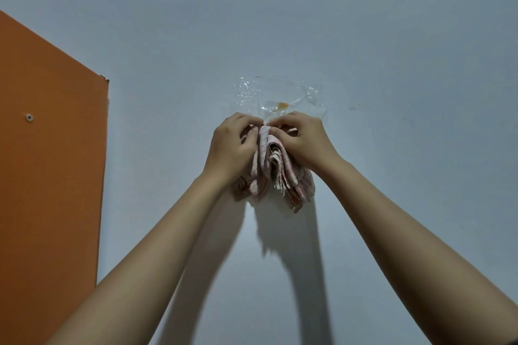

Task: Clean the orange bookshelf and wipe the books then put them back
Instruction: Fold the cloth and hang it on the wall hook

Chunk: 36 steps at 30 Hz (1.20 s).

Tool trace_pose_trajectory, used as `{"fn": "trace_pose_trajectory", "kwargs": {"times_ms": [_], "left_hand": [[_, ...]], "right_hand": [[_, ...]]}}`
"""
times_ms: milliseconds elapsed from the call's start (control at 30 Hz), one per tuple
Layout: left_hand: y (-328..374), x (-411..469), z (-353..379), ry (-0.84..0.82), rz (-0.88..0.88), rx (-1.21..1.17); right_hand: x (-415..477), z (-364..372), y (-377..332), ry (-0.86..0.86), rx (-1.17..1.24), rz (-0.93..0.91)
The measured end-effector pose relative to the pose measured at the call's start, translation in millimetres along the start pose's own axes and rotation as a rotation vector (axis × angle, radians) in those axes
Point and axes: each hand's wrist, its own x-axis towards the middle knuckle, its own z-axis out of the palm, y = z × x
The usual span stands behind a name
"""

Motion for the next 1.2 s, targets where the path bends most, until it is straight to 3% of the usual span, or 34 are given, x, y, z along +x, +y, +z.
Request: {"fn": "trace_pose_trajectory", "kwargs": {"times_ms": [200, 433, 733, 1200], "left_hand": [[4.7, -11.7, 1.2, -0.042, -0.3, -0.332], [13.6, -25.2, 4.9, -0.124, -0.501, -0.675], [8.1, -32.6, 11.0, -0.2, -0.504, -0.778], [2.5, -49.4, 29.6, -0.121, -0.528, -0.869]], "right_hand": [[-10.8, 2.1, -2.0, -0.018, 0.021, 0.114], [-22.6, 4.2, -3.7, -0.03, 0.103, 0.193], [-37.5, 15.6, 2.7, 0.064, 0.342, 0.247], [-49.8, 40.6, -1.4, 0.192, 0.392, 0.27]]}}
